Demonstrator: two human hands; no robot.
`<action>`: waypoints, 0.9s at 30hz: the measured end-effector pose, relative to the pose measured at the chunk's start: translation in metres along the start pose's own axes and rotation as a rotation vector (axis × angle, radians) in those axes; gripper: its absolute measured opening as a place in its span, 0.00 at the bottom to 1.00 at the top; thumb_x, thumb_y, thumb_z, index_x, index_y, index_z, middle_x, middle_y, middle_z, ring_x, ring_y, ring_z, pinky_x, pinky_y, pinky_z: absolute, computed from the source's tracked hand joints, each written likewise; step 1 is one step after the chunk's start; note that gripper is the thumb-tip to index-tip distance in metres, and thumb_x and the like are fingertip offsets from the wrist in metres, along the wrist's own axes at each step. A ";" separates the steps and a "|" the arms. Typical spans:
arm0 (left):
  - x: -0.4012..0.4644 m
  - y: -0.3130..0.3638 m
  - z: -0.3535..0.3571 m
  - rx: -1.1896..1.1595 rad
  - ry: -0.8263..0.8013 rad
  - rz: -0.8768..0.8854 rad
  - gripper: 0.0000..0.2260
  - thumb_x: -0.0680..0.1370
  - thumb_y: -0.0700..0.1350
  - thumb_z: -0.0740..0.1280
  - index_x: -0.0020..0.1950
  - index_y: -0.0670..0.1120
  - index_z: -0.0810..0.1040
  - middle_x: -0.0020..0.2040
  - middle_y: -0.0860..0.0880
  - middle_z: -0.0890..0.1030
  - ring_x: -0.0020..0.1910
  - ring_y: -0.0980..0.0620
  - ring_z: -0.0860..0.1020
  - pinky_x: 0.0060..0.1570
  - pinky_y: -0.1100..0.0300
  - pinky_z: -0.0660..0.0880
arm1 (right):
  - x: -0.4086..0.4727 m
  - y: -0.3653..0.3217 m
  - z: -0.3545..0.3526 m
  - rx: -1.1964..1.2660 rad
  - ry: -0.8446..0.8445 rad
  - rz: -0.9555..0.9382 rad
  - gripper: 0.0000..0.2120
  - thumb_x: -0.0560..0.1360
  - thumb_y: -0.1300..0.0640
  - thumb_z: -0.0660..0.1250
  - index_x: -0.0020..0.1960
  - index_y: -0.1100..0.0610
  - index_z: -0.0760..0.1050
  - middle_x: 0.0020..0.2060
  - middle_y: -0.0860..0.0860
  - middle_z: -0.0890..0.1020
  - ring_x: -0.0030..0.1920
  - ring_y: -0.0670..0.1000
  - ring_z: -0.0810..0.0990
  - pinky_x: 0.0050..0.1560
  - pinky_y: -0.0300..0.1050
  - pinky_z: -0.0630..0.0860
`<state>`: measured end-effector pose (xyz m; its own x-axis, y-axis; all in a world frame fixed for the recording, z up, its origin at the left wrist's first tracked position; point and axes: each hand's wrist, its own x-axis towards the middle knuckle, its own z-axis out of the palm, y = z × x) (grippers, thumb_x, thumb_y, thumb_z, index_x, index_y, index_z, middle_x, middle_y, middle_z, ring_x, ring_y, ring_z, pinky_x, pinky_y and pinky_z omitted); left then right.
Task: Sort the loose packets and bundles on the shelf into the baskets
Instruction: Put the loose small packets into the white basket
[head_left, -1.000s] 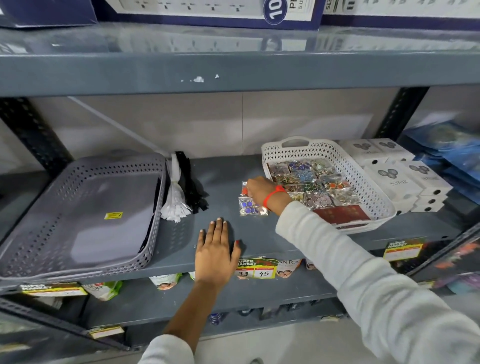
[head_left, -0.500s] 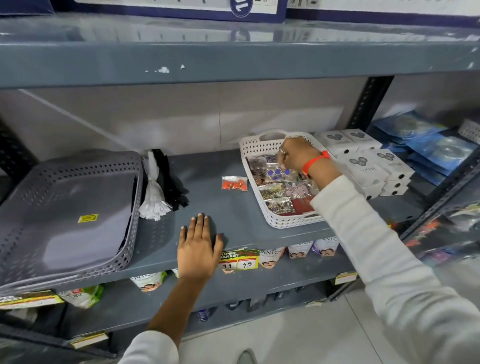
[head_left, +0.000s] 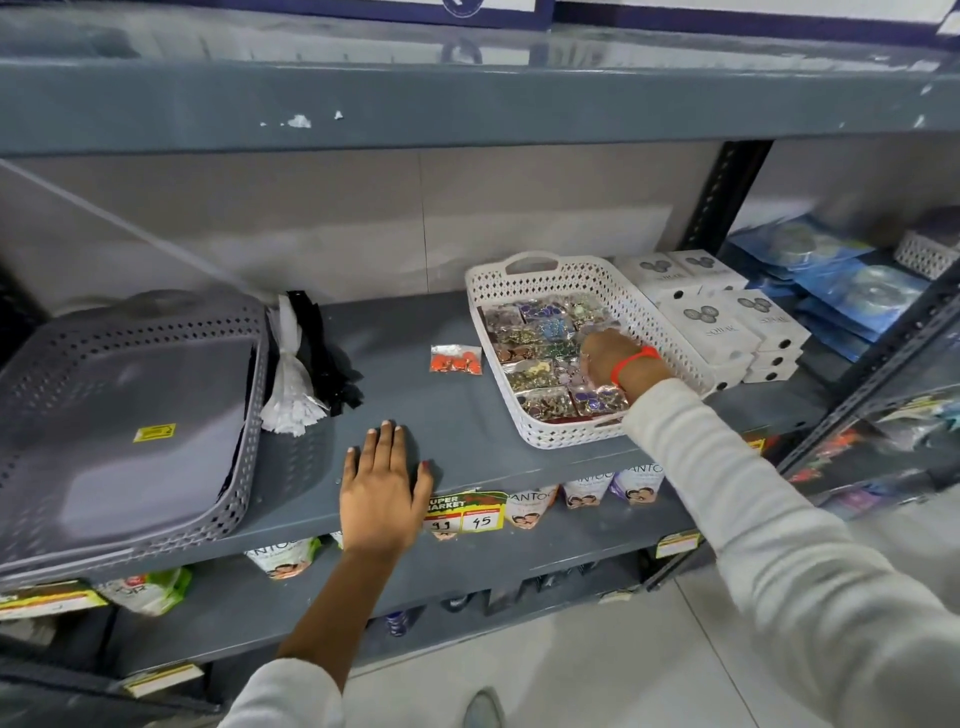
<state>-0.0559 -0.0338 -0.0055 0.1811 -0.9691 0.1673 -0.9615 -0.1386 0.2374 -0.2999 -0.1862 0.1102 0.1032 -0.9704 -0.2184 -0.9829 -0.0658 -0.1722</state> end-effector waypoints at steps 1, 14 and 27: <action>0.000 0.000 0.000 -0.002 -0.001 -0.002 0.31 0.76 0.57 0.47 0.69 0.39 0.69 0.69 0.40 0.72 0.69 0.42 0.69 0.69 0.45 0.62 | 0.005 -0.004 -0.001 0.020 0.025 -0.022 0.11 0.76 0.68 0.58 0.53 0.65 0.77 0.54 0.62 0.82 0.52 0.58 0.81 0.58 0.50 0.76; 0.001 -0.001 -0.001 0.000 0.007 -0.036 0.28 0.76 0.56 0.50 0.66 0.40 0.72 0.67 0.42 0.74 0.66 0.43 0.72 0.66 0.45 0.67 | 0.043 -0.129 0.018 -0.255 0.290 -0.401 0.16 0.74 0.74 0.58 0.60 0.67 0.74 0.59 0.65 0.76 0.62 0.63 0.75 0.56 0.57 0.77; 0.002 -0.001 0.001 0.023 -0.001 -0.024 0.28 0.76 0.56 0.51 0.67 0.40 0.72 0.67 0.43 0.74 0.67 0.44 0.72 0.66 0.45 0.67 | 0.038 -0.151 0.042 -0.232 0.024 -0.396 0.15 0.75 0.64 0.65 0.61 0.65 0.76 0.59 0.64 0.80 0.61 0.62 0.79 0.59 0.52 0.75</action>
<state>-0.0551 -0.0353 -0.0061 0.2039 -0.9656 0.1614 -0.9614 -0.1664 0.2191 -0.1414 -0.2037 0.0871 0.4767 -0.8650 -0.1565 -0.8770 -0.4802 -0.0175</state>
